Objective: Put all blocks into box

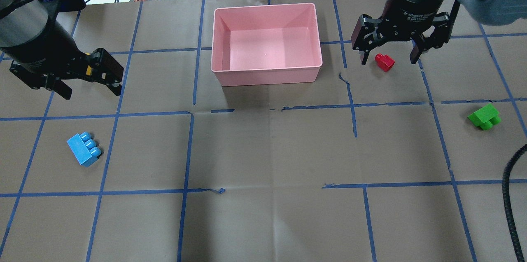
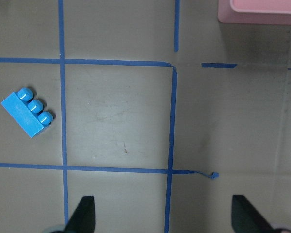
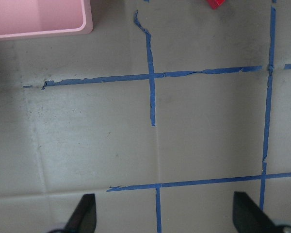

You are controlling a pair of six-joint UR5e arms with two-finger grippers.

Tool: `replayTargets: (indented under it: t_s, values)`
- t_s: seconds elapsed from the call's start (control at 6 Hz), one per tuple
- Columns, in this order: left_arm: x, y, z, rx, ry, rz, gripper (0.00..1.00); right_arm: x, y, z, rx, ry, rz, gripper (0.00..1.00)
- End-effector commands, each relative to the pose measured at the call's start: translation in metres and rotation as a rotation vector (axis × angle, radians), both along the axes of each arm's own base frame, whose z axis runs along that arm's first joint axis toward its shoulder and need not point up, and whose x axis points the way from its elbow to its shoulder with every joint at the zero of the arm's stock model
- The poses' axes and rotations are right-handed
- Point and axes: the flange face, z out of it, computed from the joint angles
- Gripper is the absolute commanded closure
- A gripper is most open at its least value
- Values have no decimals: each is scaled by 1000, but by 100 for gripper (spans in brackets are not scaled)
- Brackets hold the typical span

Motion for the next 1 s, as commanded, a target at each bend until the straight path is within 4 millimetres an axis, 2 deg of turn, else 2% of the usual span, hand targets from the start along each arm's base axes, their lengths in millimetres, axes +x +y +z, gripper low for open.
replayTargets:
  t_s: [0.0,0.17,0.33,0.5,0.67,0.83]
  values:
    - [109,-2,-26,85,-63,191,1,0,0,-1,3,0,0,0]
    - [166,-1,-59,132,-26,303,1,-2,0,-1,6,2,-3,0]
    - [200,-4,-78,128,23,324,1,-5,1,2,1,5,-9,0]
    - [223,-6,-93,141,36,329,2,-7,1,5,-3,8,-12,0]
    - [236,-19,-123,168,55,327,5,-4,3,7,-3,-2,-6,0]
    - [239,-23,-158,172,66,324,6,-13,-2,0,10,15,15,0]
